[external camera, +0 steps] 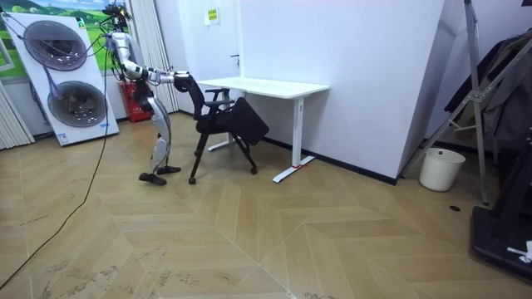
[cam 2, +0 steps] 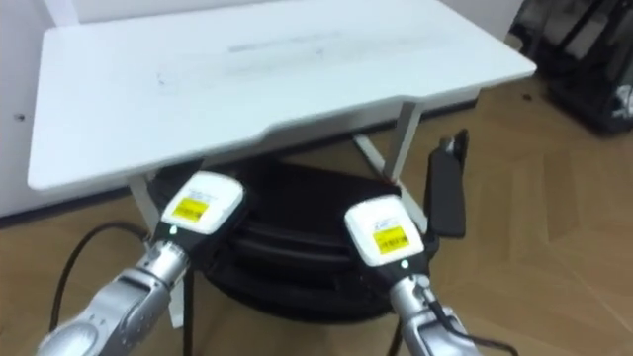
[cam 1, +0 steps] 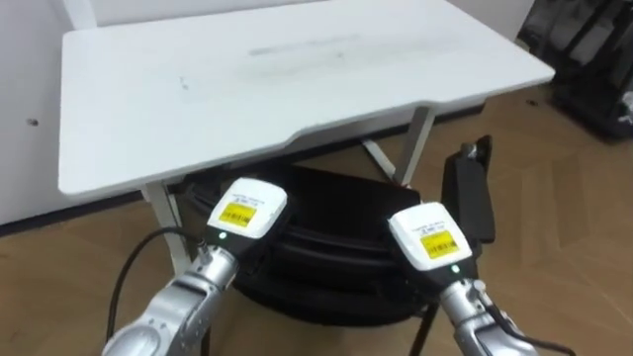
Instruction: Push chair
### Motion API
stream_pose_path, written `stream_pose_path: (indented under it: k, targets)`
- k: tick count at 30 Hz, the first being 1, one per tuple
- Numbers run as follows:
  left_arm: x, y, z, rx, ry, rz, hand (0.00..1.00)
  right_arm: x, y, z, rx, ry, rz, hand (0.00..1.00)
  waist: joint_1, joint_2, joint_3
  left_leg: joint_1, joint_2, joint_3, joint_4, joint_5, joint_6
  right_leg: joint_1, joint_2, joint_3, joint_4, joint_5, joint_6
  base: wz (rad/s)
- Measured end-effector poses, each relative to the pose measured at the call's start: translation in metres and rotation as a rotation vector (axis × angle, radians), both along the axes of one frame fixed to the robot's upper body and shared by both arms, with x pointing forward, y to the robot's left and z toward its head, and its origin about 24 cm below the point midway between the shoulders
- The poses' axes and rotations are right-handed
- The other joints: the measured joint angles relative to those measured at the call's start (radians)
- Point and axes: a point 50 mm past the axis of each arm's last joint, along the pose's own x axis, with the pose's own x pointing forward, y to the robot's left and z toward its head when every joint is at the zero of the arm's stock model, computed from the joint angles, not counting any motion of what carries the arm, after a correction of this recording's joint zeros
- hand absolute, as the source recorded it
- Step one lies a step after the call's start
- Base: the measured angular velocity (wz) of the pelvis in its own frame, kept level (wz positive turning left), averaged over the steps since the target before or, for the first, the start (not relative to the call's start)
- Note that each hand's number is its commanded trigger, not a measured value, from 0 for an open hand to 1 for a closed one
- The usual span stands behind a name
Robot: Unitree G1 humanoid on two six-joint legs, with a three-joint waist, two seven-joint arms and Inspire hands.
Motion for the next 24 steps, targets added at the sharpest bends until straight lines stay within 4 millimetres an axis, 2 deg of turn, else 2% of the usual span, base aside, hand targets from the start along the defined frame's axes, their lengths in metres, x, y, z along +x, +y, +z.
stream_pose_path:
  k: [1, 2, 3, 4, 5, 6, 7, 8, 9, 10, 11, 12, 13, 14, 15, 16, 19, 21, 24]
  targets:
    - [0.0, 0.001, 0.001, 0.002, -0.007, -0.003, 1.0, -0.001, 0.001, 0.001, 0.005, -0.001, 0.002, 1.0, -0.004, 0.002, -0.0004, -0.001, -0.002, -0.038, 0.0, 0.0, -0.003, -0.024, 0.032, -0.002, -0.07, -0.003, -0.006, 0.37]
    - [0.001, 0.001, 0.001, 0.003, -0.009, -0.004, 1.0, -0.001, 0.001, 0.001, 0.006, -0.002, 0.003, 1.0, -0.005, 0.002, -0.0003, -0.001, -0.003, -0.056, -0.001, 0.001, -0.005, -0.034, 0.045, 0.0, -0.109, -0.003, -0.01, 0.54]
    - [0.002, 0.001, 0.002, 0.008, -0.016, -0.009, 1.0, -0.001, 0.002, 0.001, 0.009, 0.002, 0.003, 1.0, -0.011, 0.0, 0.0006, 0.006, -0.007, -0.097, -0.006, 0.004, -0.009, -0.051, 0.065, 0.011, -0.193, 0.001, -0.016, 0.62]
    - [0.002, 0.001, 0.002, 0.012, -0.019, -0.01, 1.0, -0.002, 0.002, 0.0, 0.012, 0.008, 0.005, 1.0, -0.013, -0.01, -0.0002, 0.017, -0.01, -0.124, -0.016, 0.006, -0.016, -0.059, 0.072, 0.036, -0.287, 0.02, -0.025, 0.66]
    - [0.003, 0.001, 0.003, 0.013, -0.023, -0.011, 1.0, -0.002, 0.002, 0.001, 0.013, 0.007, 0.007, 1.0, -0.013, -0.017, 0.0007, 0.019, -0.014, -0.139, -0.017, 0.005, -0.022, -0.063, 0.073, 0.055, -0.338, 0.037, -0.025, 0.7]
    - [0.005, 0.001, 0.004, 0.015, -0.027, -0.012, 1.0, -0.001, 0.003, 0.001, 0.017, 0.006, 0.008, 1.0, -0.012, -0.034, -0.001, 0.023, -0.027, -0.164, -0.014, -0.002, -0.033, -0.061, 0.075, 0.104, -0.436, 0.073, -0.017, 0.75]
    - [0.006, 0.002, 0.004, 0.016, -0.029, -0.007, 1.0, -0.001, 0.003, 0.002, 0.018, 0.001, 0.009, 1.0, -0.012, -0.046, -0.0008, 0.021, -0.037, -0.189, 0.015, -0.019, -0.049, -0.05, 0.067, 0.118, -0.469, 0.111, -0.012, 0.77]
    - [0.006, 0.0, 0.003, 0.011, -0.026, -0.005, 1.0, -0.001, 0.002, 0.002, 0.013, 0.001, 0.009, 1.0, -0.01, -0.045, -0.0023, 0.02, -0.038, -0.191, 0.03, -0.026, -0.058, -0.04, 0.064, 0.092, -0.467, 0.117, -0.021, 0.68]
    - [0.006, -0.002, 0.003, 0.005, -0.024, -0.006, 1.0, 0.0, -0.001, 0.002, 0.008, 0.002, 0.006, 1.0, -0.001, -0.045, -0.0029, 0.019, -0.017, -0.156, 0.044, -0.042, -0.069, -0.024, 0.041, 0.004, -0.465, 0.133, -0.035, 0.62]
    - [0.006, -0.003, 0.004, 0.002, -0.031, -0.01, 1.0, 0.001, -0.003, 0.004, 0.008, -0.002, 0.005, 1.0, 0.003, -0.039, -0.002, 0.013, 0.014, -0.107, 0.055, -0.058, -0.079, -0.008, 0.029, -0.07, -0.467, 0.148, -0.048, 0.58]
    - [0.006, -0.004, 0.005, 0.002, -0.034, -0.011, 1.0, 0.001, -0.002, 0.004, 0.009, -0.003, 0.005, 1.0, 0.006, -0.038, -0.0026, 0.013, 0.025, -0.092, 0.056, -0.061, -0.084, 0.0, 0.028, -0.097, -0.468, 0.147, -0.052, 0.68]
    - [0.007, -0.005, 0.007, 0.005, -0.04, -0.012, 1.0, 0.002, -0.002, 0.005, 0.012, -0.007, 0.005, 1.0, 0.006, -0.038, -0.0031, 0.01, 0.049, -0.066, 0.055, -0.068, -0.095, 0.014, 0.029, -0.143, -0.47, 0.141, -0.061, 0.71]
    - [0.008, -0.005, 0.008, 0.007, -0.043, -0.009, 1.0, 0.003, -0.003, 0.005, 0.011, -0.01, 0.004, 1.0, 0.007, -0.042, -0.0053, 0.011, 0.061, -0.06, 0.047, -0.068, -0.105, 0.024, 0.035, -0.163, -0.475, 0.133, -0.07, 0.69]
    - [0.008, -0.005, 0.009, 0.007, -0.046, -0.007, 1.0, 0.004, -0.003, 0.006, 0.01, -0.013, 0.006, 1.0, 0.009, -0.042, -0.006, 0.012, 0.066, -0.06, 0.04, -0.066, -0.111, 0.028, 0.041, -0.164, -0.474, 0.134, -0.076, 0.51]
    - [0.009, -0.004, 0.01, 0.006, -0.054, 0.001, 1.0, 0.007, -0.002, 0.008, 0.009, -0.018, 0.011, 1.0, 0.017, -0.041, -0.0073, 0.015, 0.074, -0.058, 0.026, -0.062, -0.118, 0.031, 0.042, -0.179, -0.475, 0.138, -0.089, 0.34]
    - [0.01, -0.004, 0.011, 0.007, -0.057, 0.007, 1.0, 0.009, -0.001, 0.01, 0.008, -0.025, 0.017, 1.0, 0.028, -0.038, -0.0061, 0.018, 0.082, -0.046, 0.014, -0.059, -0.123, 0.035, 0.042, -0.194, -0.475, 0.135, -0.094, 0.27]
    - [0.011, -0.003, 0.015, 0.01, -0.064, 0.037, 1.0, 0.017, 0.0, 0.014, -0.011, -0.024, 0.036, 1.0, 0.055, -0.034, -0.0017, 0.042, 0.089, -0.032, -0.02, -0.052, -0.132, 0.043, 0.039, -0.207, -0.472, 0.121, -0.095, 0.08]
    - [0.01, -0.001, 0.017, 0.017, -0.06, 0.047, 1.0, 0.019, 0.003, 0.015, -0.012, -0.017, 0.045, 1.0, 0.059, -0.035, 0.0013, 0.048, 0.094, -0.02, -0.024, -0.053, -0.133, 0.052, 0.039, -0.211, -0.473, 0.11, -0.093, 0.13]
    - [0.009, 0.001, 0.021, 0.019, -0.062, 0.054, 1.0, 0.02, 0.006, 0.018, -0.008, -0.021, 0.054, 1.0, 0.084, -0.038, 0.0016, 0.049, 0.094, -0.02, -0.036, -0.053, -0.133, 0.055, 0.04, -0.214, -0.483, 0.105, -0.089, 0.1]
